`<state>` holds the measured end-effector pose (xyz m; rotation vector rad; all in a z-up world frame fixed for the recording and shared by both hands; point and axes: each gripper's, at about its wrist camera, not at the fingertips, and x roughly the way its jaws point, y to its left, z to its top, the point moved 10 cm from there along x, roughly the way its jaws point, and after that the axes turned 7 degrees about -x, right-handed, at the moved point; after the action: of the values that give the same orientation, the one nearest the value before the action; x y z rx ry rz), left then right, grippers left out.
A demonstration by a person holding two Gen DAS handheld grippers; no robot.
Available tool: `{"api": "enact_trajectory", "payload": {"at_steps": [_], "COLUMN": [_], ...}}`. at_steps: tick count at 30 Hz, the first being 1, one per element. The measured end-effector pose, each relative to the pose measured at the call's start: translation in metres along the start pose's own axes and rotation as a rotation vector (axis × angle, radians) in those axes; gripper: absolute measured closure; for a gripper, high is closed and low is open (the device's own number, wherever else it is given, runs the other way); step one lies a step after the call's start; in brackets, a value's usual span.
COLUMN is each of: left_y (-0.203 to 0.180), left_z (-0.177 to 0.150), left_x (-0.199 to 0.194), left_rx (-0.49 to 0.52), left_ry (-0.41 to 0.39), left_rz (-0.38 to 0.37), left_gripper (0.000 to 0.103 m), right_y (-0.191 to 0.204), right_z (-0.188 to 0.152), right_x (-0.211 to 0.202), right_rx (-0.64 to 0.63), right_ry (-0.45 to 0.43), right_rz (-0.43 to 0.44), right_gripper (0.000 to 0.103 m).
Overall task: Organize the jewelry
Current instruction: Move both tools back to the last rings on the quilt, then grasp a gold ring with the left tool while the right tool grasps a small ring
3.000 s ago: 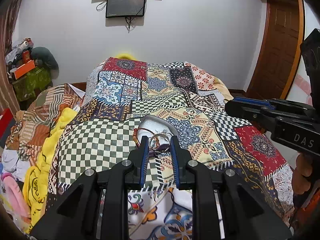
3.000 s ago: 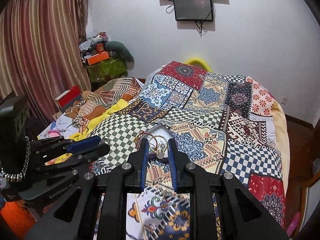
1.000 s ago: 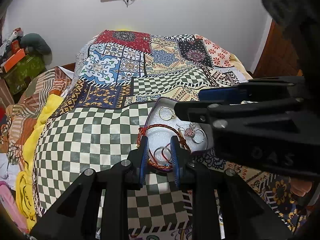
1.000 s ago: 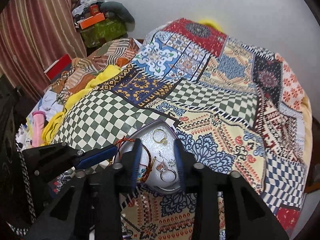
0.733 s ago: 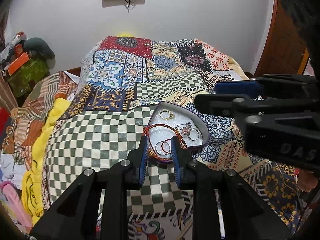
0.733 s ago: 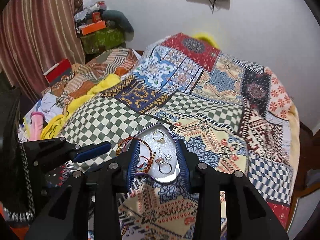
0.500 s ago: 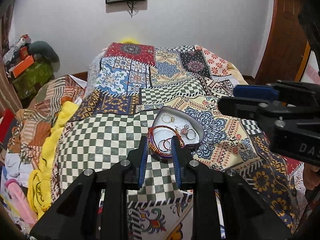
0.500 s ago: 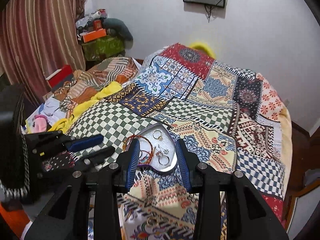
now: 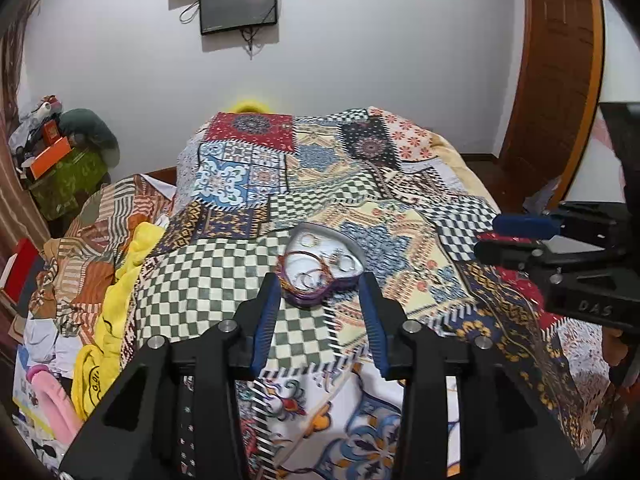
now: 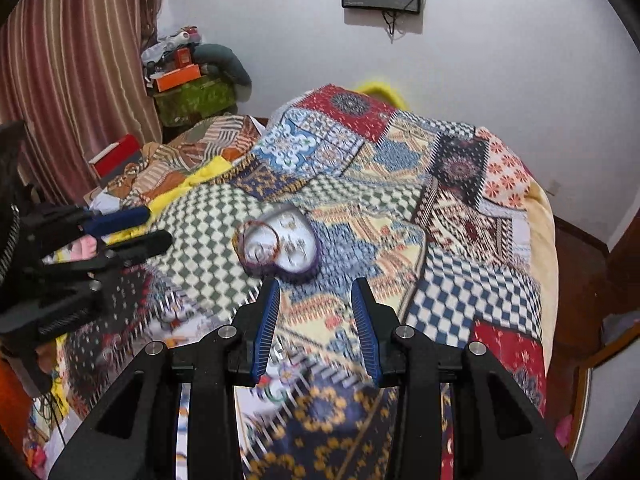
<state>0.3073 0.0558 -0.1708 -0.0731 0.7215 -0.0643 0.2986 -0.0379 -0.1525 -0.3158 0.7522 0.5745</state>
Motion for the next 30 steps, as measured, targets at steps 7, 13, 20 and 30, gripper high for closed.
{"api": "enact_trajectory", "payload": {"at_steps": [7,13,20,30], "left_y": [-0.034,-0.067,-0.081,-0.08], "left_z": [-0.031,-0.059,-0.08,-0.081], "left_x": [0.02,0.054,0.09,0.098], "left_rx": [0.052,0.094,0.154,0.095], "left_ry": [0.086,0.172,0.246,0.243], "left_rz": [-0.04,-0.076,-0.046,-0.128], "left_gripper": [0.063,0.063,0.063,0.078], "right_y": [-0.008,-0.018,-0.028,-0.029], "right_z": [-0.039,-0.06,-0.077,-0.082], "right_x": [-0.002,0.004,0.01,0.018], "right_rx": [0.013,0.056,0.116,0.137], "right_ry": [0.045,0.072,0.089,0.091], "right_rz": [-0.014,0.004,0.035,0.063], "right_gripper": [0.069,0.069,0.069,0.069]}}
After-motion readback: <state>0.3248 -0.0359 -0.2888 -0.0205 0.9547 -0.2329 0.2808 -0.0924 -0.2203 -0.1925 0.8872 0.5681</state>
